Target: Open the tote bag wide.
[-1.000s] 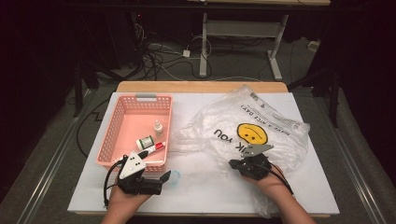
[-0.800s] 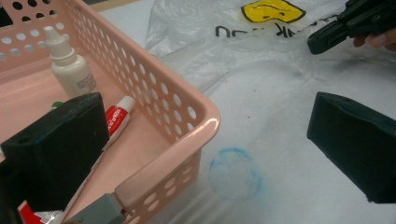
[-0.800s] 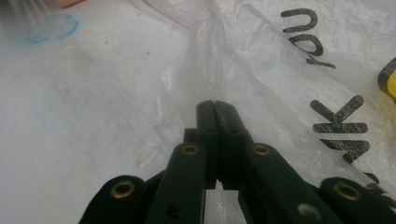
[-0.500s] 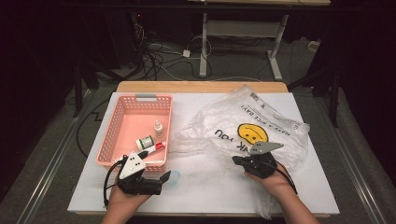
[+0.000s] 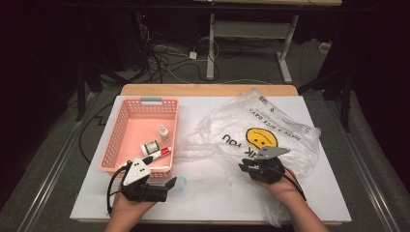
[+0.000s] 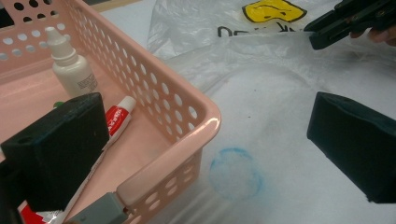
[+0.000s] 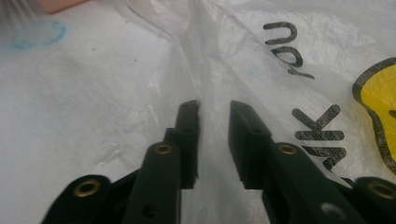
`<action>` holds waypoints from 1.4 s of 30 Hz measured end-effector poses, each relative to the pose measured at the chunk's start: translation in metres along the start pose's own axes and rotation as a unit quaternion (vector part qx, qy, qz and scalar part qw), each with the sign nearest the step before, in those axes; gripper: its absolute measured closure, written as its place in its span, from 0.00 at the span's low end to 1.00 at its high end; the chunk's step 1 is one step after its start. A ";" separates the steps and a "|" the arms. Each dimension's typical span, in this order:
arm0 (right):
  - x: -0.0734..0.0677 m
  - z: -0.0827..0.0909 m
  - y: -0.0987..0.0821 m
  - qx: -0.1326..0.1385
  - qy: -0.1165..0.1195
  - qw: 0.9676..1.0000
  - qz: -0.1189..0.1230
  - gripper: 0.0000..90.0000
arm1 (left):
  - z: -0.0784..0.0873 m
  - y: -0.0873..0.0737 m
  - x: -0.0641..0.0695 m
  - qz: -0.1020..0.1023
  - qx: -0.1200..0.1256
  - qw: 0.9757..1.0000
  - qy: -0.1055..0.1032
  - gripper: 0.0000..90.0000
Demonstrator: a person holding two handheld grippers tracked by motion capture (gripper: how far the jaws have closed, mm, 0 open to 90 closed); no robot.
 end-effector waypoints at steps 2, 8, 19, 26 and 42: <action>-0.001 -0.004 -0.001 -0.009 -0.005 1.000 0.009 0.71 | 0.000 0.000 0.000 -0.001 -0.001 1.000 0.000 0.00; -0.004 -0.015 -0.002 -0.023 -0.009 0.999 0.023 0.73 | 0.000 0.000 0.000 -0.003 -0.001 1.000 0.000 0.00; -0.001 0.000 0.006 0.036 -0.005 0.999 0.012 1.00 | 0.000 0.000 0.002 -0.001 0.000 1.000 -0.005 0.00; 0.002 0.022 0.023 0.085 -0.022 0.996 0.019 1.00 | -0.001 0.001 0.004 0.000 0.003 1.000 -0.009 0.00; 0.018 0.059 0.064 0.149 -0.068 0.987 0.005 1.00 | -0.001 0.003 0.003 0.004 0.014 1.000 -0.008 0.00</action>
Point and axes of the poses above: each handheld gripper's, and its own axes: z roughly backward along the jaws, y roughly out of its top, x roughly to its right, the point moved 5 cm from there along -z, roughly forward along the jaws, and after that the axes turned 3 degrees about -y, right-handed, at the moved point
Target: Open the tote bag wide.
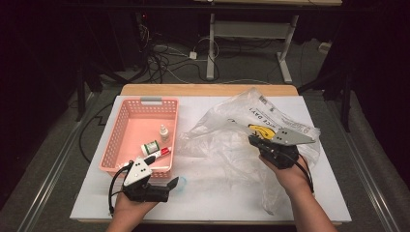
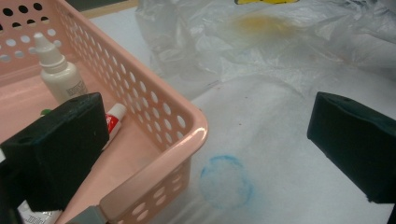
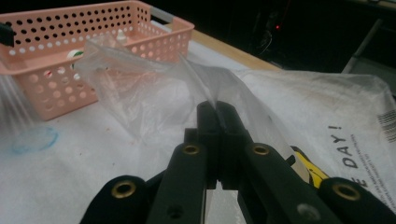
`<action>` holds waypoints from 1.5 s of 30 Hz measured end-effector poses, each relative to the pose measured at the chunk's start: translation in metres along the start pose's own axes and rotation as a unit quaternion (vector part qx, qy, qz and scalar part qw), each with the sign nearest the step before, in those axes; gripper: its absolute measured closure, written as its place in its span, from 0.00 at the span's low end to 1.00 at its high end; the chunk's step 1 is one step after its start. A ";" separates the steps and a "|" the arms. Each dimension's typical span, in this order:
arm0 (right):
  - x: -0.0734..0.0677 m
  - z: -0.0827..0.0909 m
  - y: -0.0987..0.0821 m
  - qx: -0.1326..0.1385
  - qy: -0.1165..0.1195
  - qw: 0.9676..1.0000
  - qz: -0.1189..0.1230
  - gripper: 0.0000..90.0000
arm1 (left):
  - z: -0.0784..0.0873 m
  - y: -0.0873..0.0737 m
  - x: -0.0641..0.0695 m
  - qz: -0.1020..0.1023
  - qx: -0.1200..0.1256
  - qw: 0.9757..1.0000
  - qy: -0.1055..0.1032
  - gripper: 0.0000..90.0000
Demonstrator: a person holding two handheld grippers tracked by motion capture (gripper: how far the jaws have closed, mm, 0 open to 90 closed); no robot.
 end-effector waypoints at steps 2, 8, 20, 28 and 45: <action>0.003 0.002 0.004 0.011 -0.004 1.000 -0.007 1.00 | 0.002 0.001 -0.002 0.001 0.003 1.000 0.003 0.00; 0.010 0.009 0.014 0.043 -0.013 0.999 -0.019 1.00 | 0.009 0.003 -0.011 0.006 0.012 1.000 0.020 0.00; 0.020 0.014 0.007 0.069 -0.009 0.996 -0.052 1.00 | 0.026 0.001 -0.037 0.036 0.023 0.997 0.056 0.00; 0.022 0.016 0.006 0.072 -0.009 0.996 -0.050 1.00 | 0.037 -0.004 -0.058 0.056 0.017 0.995 0.080 0.00; 0.025 0.020 0.007 0.080 -0.008 0.995 -0.055 1.00 | 0.044 -0.013 -0.080 0.079 0.004 0.992 0.097 0.00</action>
Point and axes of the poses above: each handheld gripper's, and its own axes: z roughly backward along the jaws, y roughly out of its top, x roughly to its right, the point moved 5 cm from there along -z, roughly forward along the jaws, and after that the axes turned 3 degrees about -y, right-handed, at the moved point
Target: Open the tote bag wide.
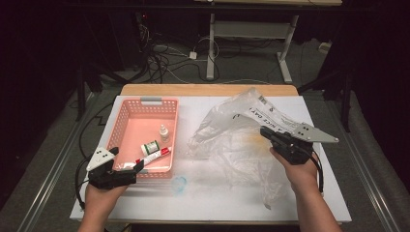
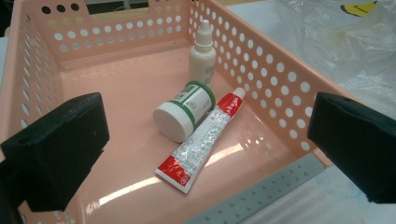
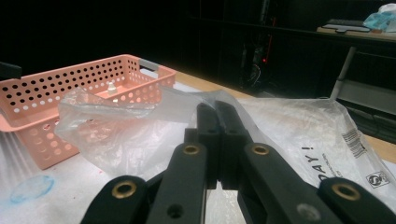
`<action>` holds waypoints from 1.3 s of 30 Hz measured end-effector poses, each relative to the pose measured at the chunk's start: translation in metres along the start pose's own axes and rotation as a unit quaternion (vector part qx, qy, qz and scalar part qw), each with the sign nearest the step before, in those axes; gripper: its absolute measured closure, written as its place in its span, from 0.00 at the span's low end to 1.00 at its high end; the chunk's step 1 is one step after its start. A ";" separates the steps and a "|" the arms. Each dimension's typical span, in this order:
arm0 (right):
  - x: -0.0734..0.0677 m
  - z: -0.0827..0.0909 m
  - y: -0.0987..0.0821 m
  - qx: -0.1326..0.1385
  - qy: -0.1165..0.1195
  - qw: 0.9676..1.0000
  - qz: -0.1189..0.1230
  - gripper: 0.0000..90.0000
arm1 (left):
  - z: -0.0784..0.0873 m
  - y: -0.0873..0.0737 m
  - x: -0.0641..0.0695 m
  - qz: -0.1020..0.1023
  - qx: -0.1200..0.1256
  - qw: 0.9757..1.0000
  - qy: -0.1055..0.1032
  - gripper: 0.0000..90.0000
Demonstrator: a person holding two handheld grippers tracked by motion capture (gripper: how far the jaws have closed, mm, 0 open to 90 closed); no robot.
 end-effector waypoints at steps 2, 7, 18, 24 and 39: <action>-0.001 0.000 0.000 0.001 0.001 1.000 -0.002 1.00 | 0.001 0.005 0.001 0.004 0.006 1.000 -0.005 0.00; 0.000 -0.001 0.002 0.003 0.004 1.000 -0.002 1.00 | -0.001 0.023 0.002 -0.001 0.006 1.000 -0.014 0.01; 0.001 0.000 0.003 0.006 0.004 1.000 -0.003 1.00 | -0.027 0.042 -0.010 -0.002 -0.056 0.998 -0.036 0.18; 0.000 -0.001 0.002 0.003 0.007 1.000 -0.003 1.00 | -0.042 0.044 -0.013 -0.011 -0.108 0.993 -0.041 0.38; -0.002 0.000 0.002 0.002 0.011 1.000 -0.004 1.00 | -0.058 0.034 -0.037 -0.009 -0.306 0.952 0.019 0.98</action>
Point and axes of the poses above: each handheld gripper's, and its own axes: z roughly backward along the jaws, y roughly out of its top, x roughly to its right, the point moved 5 cm from there along -z, roughly forward along the jaws, and after that the axes turned 3 degrees about -y, right-handed, at the moved point
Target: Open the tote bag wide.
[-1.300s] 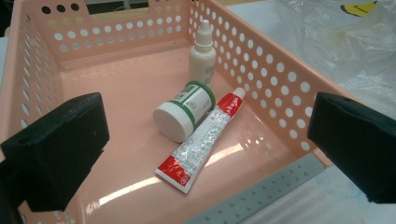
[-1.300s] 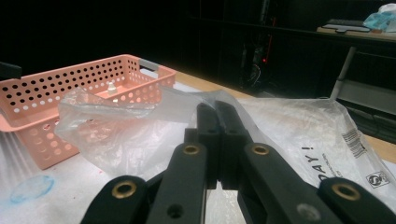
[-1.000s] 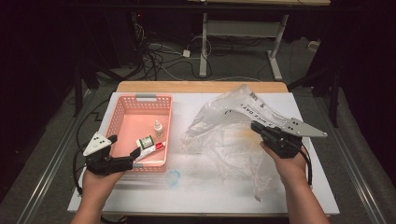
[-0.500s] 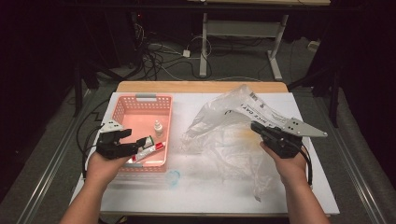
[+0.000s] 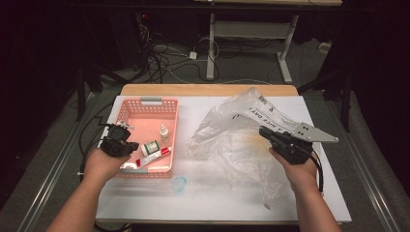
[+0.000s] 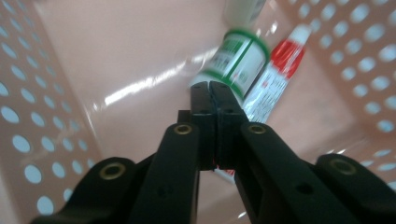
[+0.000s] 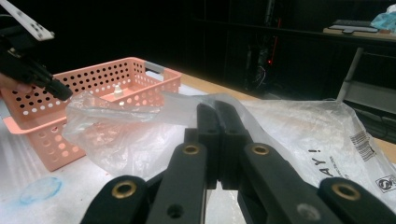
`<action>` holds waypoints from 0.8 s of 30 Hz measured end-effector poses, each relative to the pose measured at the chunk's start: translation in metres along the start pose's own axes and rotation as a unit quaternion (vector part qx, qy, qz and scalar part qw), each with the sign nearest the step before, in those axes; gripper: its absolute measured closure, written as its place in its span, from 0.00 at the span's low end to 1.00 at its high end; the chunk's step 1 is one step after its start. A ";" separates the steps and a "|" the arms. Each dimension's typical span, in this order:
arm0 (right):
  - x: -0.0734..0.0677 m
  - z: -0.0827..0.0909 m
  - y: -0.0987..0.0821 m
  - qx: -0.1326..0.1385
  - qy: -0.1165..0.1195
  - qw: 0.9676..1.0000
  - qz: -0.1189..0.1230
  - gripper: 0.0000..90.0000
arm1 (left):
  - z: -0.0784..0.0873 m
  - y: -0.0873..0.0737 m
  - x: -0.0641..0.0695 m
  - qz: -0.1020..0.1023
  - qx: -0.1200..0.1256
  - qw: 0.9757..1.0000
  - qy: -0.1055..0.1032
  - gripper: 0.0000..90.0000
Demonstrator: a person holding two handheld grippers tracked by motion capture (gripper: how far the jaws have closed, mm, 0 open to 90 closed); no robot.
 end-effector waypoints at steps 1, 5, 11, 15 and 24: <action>0.000 0.000 0.000 0.000 0.001 1.000 0.000 1.00 | -0.003 0.000 -0.001 -0.002 -0.016 1.000 0.005 0.98; -0.001 0.000 0.000 -0.001 0.002 1.000 0.003 1.00 | -0.014 0.000 -0.003 -0.006 -0.074 0.997 0.008 0.98; -0.001 0.000 -0.001 -0.002 0.002 1.000 0.002 1.00 | -0.027 0.002 0.000 -0.029 -0.158 0.987 0.007 0.98; -0.002 -0.001 -0.001 -0.003 0.002 1.000 0.002 1.00 | -0.033 0.003 0.004 -0.043 -0.185 0.982 -0.002 0.98; -0.003 -0.002 -0.003 -0.007 0.004 1.000 0.003 1.00 | -0.034 0.000 0.015 -0.085 -0.193 0.977 -0.035 0.98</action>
Point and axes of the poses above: each handheld gripper's, and its own axes: z roughly backward along the jaws, y roughly out of its top, x roughly to its right, the point moved 5 cm from there along -z, roughly forward along the jaws, and after that the axes turned 3 degrees about -y, right-handed, at the moved point
